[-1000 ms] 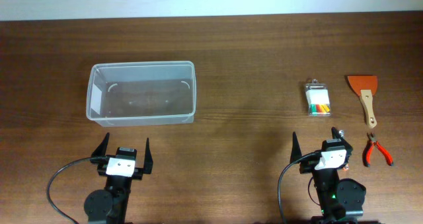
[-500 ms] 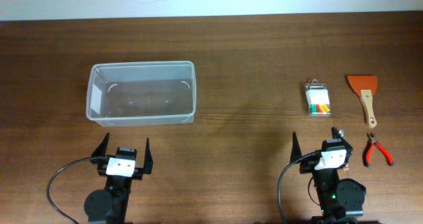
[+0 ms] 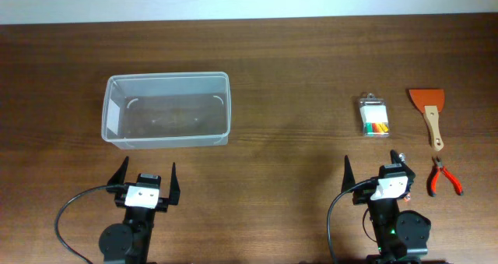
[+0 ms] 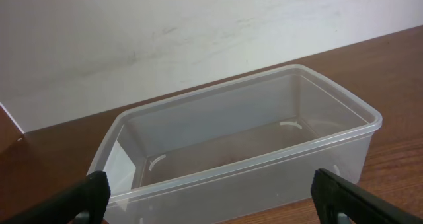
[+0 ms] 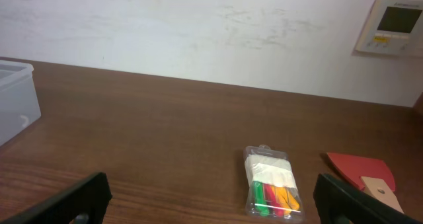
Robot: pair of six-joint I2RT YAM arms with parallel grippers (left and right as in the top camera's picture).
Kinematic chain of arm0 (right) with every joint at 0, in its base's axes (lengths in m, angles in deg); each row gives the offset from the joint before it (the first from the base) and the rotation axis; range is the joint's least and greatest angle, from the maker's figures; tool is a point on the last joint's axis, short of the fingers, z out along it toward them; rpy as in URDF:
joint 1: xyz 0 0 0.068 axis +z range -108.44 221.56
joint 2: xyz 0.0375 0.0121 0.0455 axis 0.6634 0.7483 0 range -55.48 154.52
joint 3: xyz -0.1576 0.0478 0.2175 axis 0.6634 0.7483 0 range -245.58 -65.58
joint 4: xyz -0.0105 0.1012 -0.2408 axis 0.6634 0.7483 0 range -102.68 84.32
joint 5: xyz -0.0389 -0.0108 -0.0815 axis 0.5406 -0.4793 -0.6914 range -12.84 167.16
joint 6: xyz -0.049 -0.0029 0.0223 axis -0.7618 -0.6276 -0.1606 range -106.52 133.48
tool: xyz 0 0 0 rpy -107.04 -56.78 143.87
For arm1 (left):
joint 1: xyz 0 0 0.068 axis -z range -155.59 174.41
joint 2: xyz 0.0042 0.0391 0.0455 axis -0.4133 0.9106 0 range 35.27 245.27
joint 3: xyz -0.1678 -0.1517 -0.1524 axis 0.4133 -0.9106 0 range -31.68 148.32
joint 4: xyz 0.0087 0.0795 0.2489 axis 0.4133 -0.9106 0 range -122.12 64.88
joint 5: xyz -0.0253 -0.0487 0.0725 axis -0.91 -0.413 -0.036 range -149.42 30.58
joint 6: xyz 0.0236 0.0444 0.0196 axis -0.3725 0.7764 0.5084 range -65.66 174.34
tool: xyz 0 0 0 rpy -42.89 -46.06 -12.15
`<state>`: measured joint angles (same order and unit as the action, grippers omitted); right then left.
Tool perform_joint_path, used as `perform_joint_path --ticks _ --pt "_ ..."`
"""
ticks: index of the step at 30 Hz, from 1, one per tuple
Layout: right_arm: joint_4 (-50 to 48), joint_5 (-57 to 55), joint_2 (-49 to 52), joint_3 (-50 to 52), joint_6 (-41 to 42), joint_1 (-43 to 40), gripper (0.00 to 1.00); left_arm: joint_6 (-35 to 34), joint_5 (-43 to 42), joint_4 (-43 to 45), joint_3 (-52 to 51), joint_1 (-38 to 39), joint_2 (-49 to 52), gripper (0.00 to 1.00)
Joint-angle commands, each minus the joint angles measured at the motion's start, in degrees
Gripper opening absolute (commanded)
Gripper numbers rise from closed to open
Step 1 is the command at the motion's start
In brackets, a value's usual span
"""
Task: Pack container
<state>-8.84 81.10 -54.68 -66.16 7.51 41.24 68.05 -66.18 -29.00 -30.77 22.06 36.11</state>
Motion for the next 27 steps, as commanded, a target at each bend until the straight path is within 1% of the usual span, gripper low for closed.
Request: perform_joint_path --ticks 1,15,18,24,27 --pt "0.28 0.46 -0.17 0.26 0.48 0.26 0.99 -0.37 0.61 -0.04 -0.42 -0.22 -0.55 0.99" --pt "0.2 0.37 -0.17 0.26 0.46 0.26 0.99 -0.37 0.61 -0.04 -0.44 -0.22 -0.55 0.99" --pt "-2.1 -0.22 -0.17 0.26 0.5 0.26 0.99 -0.37 0.61 -0.04 -0.44 -0.22 -0.55 0.99" --pt "-3.91 5.73 -0.17 0.26 0.55 0.26 0.99 -0.37 0.61 -0.07 -0.42 -0.22 -0.55 0.99" --pt "-7.52 11.65 -0.17 0.26 2.62 0.26 0.99 -0.37 0.61 -0.04 -0.44 -0.22 -0.55 0.99"
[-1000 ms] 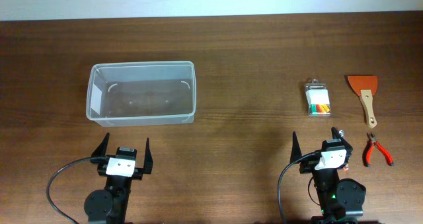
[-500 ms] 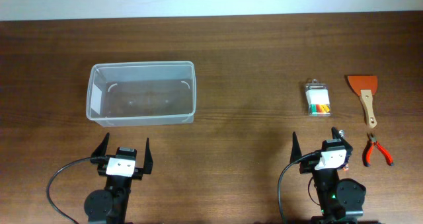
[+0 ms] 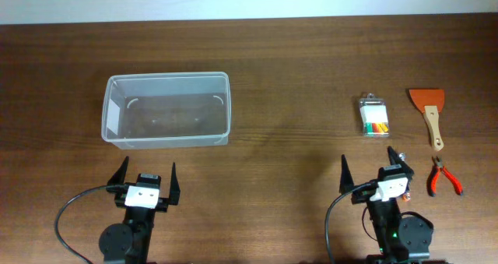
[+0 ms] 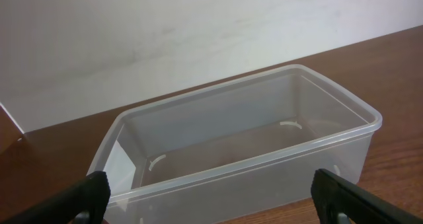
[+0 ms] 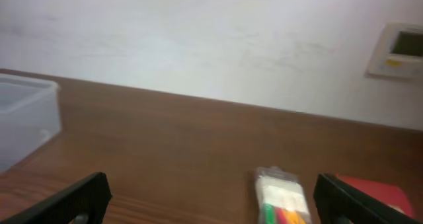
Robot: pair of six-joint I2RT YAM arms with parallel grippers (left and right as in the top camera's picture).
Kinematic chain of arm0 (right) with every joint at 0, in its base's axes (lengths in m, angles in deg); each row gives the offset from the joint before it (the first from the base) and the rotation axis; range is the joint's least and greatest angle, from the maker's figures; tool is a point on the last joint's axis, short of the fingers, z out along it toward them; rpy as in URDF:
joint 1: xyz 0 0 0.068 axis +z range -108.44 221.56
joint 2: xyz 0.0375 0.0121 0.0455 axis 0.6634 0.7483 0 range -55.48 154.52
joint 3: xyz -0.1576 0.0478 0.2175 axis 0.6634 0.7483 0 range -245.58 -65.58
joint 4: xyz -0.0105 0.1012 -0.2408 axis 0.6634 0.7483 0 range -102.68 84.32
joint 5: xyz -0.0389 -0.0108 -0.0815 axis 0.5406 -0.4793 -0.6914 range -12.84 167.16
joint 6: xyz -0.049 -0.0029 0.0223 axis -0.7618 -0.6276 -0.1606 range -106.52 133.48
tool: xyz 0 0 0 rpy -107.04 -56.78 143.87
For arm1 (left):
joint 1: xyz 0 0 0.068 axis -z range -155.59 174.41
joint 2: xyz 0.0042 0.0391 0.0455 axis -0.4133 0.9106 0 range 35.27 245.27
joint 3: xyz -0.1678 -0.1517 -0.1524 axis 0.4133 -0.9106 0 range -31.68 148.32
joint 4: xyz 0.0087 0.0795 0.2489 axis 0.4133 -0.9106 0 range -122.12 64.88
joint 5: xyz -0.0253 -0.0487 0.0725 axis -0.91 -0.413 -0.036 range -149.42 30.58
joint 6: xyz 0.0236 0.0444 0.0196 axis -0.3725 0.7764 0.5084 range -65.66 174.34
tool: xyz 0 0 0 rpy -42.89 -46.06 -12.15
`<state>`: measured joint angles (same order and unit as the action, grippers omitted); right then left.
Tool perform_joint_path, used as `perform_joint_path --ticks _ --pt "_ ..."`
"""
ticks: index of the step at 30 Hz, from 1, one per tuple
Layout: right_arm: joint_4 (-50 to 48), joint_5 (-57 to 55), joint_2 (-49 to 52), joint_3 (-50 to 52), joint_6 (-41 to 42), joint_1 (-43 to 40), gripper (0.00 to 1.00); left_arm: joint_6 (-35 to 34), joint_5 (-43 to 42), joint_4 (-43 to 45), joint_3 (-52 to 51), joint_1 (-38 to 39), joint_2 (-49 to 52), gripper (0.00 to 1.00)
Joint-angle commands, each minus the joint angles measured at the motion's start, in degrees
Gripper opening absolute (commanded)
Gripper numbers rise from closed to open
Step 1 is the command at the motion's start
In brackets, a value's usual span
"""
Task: Pack container
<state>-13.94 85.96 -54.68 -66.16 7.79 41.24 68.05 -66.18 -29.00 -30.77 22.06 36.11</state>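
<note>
A clear plastic container (image 3: 167, 108) stands empty at the left of the table, filling the left wrist view as the container (image 4: 238, 148). On the right lie a small clear pack of coloured pieces (image 3: 375, 117), an orange scraper with a wooden handle (image 3: 430, 114) and red-handled pliers (image 3: 443, 176). My left gripper (image 3: 145, 178) is open near the front edge, short of the container, as the left gripper (image 4: 211, 201) shows. My right gripper (image 3: 372, 178) is open in front of the pack (image 5: 283, 197), nothing between its fingers.
The brown wooden table (image 3: 296, 69) reaches to a white wall at the back. A wall panel (image 5: 400, 49) shows in the blurred right wrist view. Black cables loop beside both arm bases at the front edge.
The right wrist view has shifted and blurred: the pack sits lower and further right in it, so the right arm has moved slightly. The left arm and all objects are unmoved.
</note>
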Motion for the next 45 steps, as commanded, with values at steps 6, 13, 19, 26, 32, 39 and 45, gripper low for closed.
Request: perform_joint_path --ticks 6,13,19,26,32,39,45 --pt "-7.5 21.64 -0.15 -0.61 8.85 0.26 0.99 -0.37 0.61 -0.07 -0.42 -0.22 -0.55 0.99" --pt "-3.1 24.57 3.69 -7.93 4.72 0.26 0.99 -0.37 0.61 -0.04 -0.42 -0.22 -0.55 0.99" --pt "4.37 17.0 17.97 -20.57 -1.86 0.26 0.99 -0.37 0.61 -0.04 -0.44 -0.22 -0.55 0.99" --pt "25.66 11.85 42.93 -47.52 -2.05 0.26 0.99 -0.37 0.61 -0.07 -0.42 -0.22 -0.55 0.99" --pt "49.77 12.35 59.76 -74.38 -1.75 0.31 0.99 -0.37 0.61 -0.04 -0.42 -0.22 -0.55 0.99" --pt "57.77 18.01 67.76 -86.25 -0.7 1.33 0.99 -0.37 0.61 -0.07 -0.42 -0.22 -0.55 0.99" --pt "62.51 2.84 70.18 -89.42 6.71 6.12 0.99 -0.37 0.61 -0.04 -0.44 -0.22 -0.55 0.99"
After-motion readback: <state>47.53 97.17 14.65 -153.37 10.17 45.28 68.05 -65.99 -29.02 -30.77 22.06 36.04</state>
